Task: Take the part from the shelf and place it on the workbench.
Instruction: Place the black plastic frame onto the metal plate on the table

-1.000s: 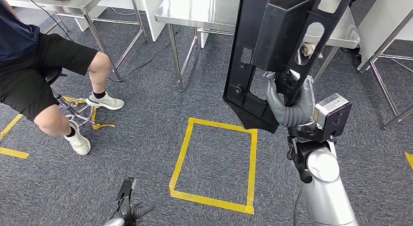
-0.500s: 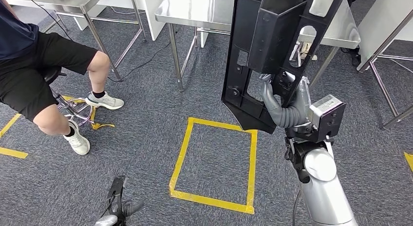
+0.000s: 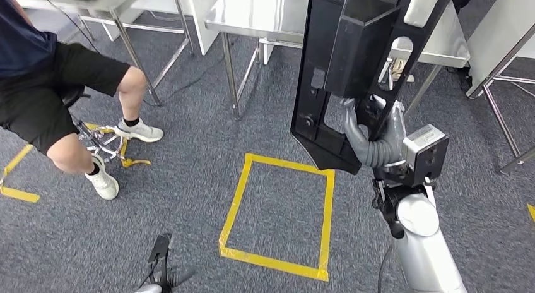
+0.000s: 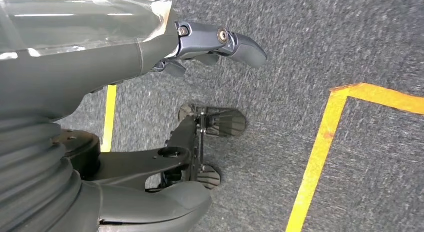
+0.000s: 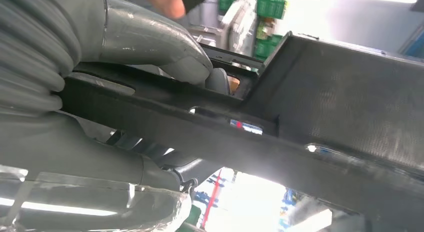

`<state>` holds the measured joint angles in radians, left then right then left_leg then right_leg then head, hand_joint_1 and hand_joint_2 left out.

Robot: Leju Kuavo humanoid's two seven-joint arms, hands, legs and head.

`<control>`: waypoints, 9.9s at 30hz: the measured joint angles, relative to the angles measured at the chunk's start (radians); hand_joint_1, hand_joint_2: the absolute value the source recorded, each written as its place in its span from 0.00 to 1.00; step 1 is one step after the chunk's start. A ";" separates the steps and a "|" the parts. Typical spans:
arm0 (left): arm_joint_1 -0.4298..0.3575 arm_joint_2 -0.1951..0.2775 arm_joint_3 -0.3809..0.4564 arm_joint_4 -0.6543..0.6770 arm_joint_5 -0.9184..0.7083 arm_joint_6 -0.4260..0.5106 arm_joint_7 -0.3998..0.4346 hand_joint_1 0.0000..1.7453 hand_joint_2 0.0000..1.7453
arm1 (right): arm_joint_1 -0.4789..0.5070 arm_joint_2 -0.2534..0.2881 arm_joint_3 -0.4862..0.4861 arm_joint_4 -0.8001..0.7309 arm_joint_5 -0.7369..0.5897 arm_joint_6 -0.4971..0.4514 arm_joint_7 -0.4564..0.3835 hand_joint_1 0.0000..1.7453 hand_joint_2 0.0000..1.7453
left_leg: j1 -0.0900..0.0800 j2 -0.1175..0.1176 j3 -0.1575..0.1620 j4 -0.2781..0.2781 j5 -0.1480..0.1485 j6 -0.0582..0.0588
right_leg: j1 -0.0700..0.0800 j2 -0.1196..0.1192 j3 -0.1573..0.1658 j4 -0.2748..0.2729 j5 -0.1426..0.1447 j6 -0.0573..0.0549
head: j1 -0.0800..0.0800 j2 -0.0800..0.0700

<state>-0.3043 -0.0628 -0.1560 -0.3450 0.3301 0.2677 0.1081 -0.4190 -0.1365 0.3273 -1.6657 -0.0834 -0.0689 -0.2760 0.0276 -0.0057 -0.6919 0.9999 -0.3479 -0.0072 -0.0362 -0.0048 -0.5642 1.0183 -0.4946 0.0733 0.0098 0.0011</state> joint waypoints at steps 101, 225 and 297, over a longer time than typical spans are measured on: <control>-0.004 -0.011 -0.026 -0.002 -0.021 0.003 0.007 0.00 1.00 | -0.008 -0.024 0.081 0.055 0.032 -0.019 0.009 1.00 1.00 | -0.039 -0.005 -0.077 0.269 -0.191 0.028 | 0.053 0.017 0.120 -0.079 -0.007 -0.106 | -0.013 0.000; -0.055 -0.045 -0.126 0.037 0.025 -0.033 0.048 0.00 0.00 | -0.700 0.013 0.334 1.148 0.825 -0.231 0.267 0.00 1.00 | -0.026 -0.004 0.046 -0.033 -0.016 0.034 | 0.024 0.005 0.036 -0.060 0.025 -0.006 | -0.009 0.000; -0.055 -0.025 -0.150 0.028 0.130 0.001 0.012 0.00 0.00 | -0.467 0.052 0.205 0.515 -0.304 0.255 0.245 0.00 1.00 | -0.016 0.007 0.053 -0.033 -0.024 0.061 | 0.019 0.007 -0.085 0.205 -0.099 -0.008 | -0.002 0.000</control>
<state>-0.3597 -0.0876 -0.3065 -0.3170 0.4604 0.2687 0.1205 -0.8862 -0.0845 0.5327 -1.1503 -0.3874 0.1862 -0.0306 0.0114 0.0013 -0.6390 0.9671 -0.3722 0.0539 -0.0174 0.0022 -0.6496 1.2233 -0.5939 0.0651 0.0082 0.0011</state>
